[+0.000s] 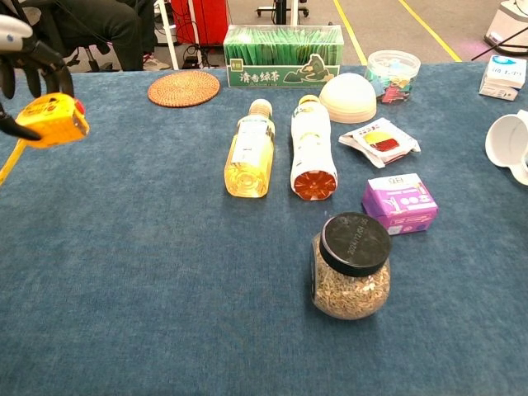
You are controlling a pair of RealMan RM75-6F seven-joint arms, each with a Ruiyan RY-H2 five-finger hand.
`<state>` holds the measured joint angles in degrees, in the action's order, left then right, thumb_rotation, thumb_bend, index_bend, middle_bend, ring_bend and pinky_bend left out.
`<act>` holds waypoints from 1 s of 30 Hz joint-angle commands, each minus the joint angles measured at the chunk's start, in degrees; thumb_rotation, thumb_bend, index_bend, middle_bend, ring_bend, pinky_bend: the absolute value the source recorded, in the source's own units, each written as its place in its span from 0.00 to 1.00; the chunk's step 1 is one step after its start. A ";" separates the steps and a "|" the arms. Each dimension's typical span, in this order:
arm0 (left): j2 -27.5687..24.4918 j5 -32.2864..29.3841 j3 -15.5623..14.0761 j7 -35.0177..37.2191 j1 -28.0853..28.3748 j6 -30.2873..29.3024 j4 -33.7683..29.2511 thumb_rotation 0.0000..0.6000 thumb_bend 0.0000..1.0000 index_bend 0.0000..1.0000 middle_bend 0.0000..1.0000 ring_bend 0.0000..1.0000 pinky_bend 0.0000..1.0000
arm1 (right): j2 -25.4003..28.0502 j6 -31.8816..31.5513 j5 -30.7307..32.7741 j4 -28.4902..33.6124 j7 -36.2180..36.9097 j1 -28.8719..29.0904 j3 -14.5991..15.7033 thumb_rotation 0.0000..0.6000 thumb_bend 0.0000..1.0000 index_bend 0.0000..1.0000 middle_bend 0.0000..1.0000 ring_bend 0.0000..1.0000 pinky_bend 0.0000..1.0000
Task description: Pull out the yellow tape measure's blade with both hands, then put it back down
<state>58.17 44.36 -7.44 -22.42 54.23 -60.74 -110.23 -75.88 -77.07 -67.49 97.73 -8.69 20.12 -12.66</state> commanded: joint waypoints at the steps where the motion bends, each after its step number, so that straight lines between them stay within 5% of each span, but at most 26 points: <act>1: 2.10 0.74 -0.04 1.06 -2.41 -0.24 2.67 1.00 0.29 0.50 0.42 0.32 0.38 | 0.38 -0.07 -0.22 -0.37 0.70 -0.51 0.21 1.00 0.31 0.20 0.18 0.17 0.21; 17: 9.73 -1.89 2.17 -1.65 -5.49 6.10 12.51 1.00 0.26 0.49 0.41 0.22 0.29 | 1.56 0.62 1.44 -2.20 2.82 -1.71 -0.93 1.00 0.31 0.18 0.18 0.17 0.21; 23: 9.66 -3.26 3.19 -1.95 -5.75 8.03 12.96 1.00 0.17 0.28 0.24 0.07 0.25 | 1.95 1.13 2.38 -2.35 2.79 -1.78 -1.47 1.00 0.31 0.17 0.17 0.17 0.21; 30: 8.69 -3.13 3.93 -1.50 -6.39 9.45 12.46 1.00 0.16 0.19 0.16 0.02 0.21 | 2.36 0.89 2.61 -2.26 2.70 -2.08 -1.80 1.00 0.31 0.16 0.17 0.17 0.21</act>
<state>67.03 41.30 -3.61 -24.00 47.94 -51.45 -97.62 -73.55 -76.16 -64.85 95.45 -5.98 18.05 -14.44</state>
